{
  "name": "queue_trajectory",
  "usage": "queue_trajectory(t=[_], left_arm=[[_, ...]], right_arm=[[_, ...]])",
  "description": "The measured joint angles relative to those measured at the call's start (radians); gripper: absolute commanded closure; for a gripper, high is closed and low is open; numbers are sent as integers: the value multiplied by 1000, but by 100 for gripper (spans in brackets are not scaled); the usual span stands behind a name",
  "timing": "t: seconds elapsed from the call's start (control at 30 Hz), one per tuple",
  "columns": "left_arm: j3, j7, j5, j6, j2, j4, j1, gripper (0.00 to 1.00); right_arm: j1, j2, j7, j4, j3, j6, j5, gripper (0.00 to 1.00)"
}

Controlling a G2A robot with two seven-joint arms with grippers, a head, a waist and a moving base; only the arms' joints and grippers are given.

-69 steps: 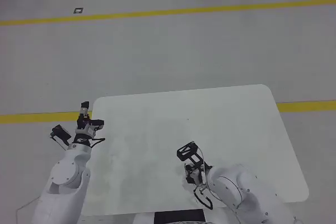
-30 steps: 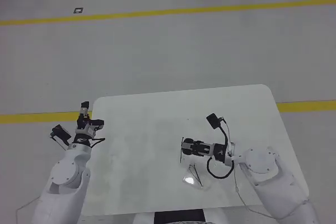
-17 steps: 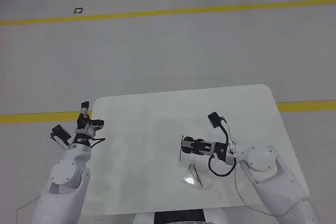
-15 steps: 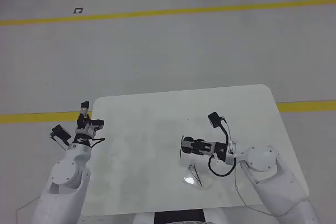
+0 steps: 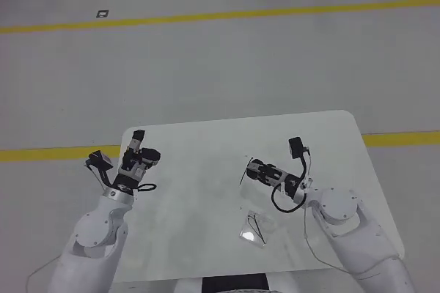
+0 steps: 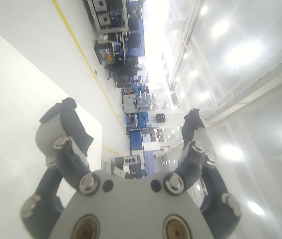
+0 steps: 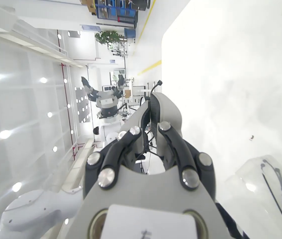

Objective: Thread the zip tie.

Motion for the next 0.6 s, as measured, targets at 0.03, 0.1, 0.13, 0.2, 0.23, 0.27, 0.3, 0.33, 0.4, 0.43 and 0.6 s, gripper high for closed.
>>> queue_trajectory(t=[0.03,0.1,0.13,0.2,0.23,0.27,0.3,0.33,0.4,0.43,0.6], left_arm=[[3,-11,3,-1,0,1,-2,0],[2,-8,29,-1,1,2,-4,0],[2,-6,33,-1,1,2,-4,0],[2,-5,33,-1,1,2,-4,0],[2,-5,32,-1,1,2,-4,0],[2,-5,32,-1,1,2,-4,0],[2,-5,32,-1,1,2,-4,0],[2,-5,32,-1,1,2,-4,0],[2,-6,33,-1,1,2,-4,0],[7,-14,41,-1,3,2,-7,0],[41,-267,271,-39,24,55,-41,0]], right_arm=[[3,-1,-11,2,-4,0,0,100],[4,-1,-15,3,-6,-1,-1,100],[4,-1,-14,3,-5,-1,-2,100],[4,-1,-13,3,-5,-1,-2,100],[4,-1,-13,3,-5,-1,-2,100],[4,-1,-13,3,-5,-1,-2,100],[4,-1,-13,3,-5,-1,-2,100],[4,-1,-13,3,-5,-1,-2,100],[4,-1,-13,3,-5,-1,-2,100],[4,-1,-15,3,-5,-1,-4,100],[11,-7,-88,16,-29,19,-31,100]])
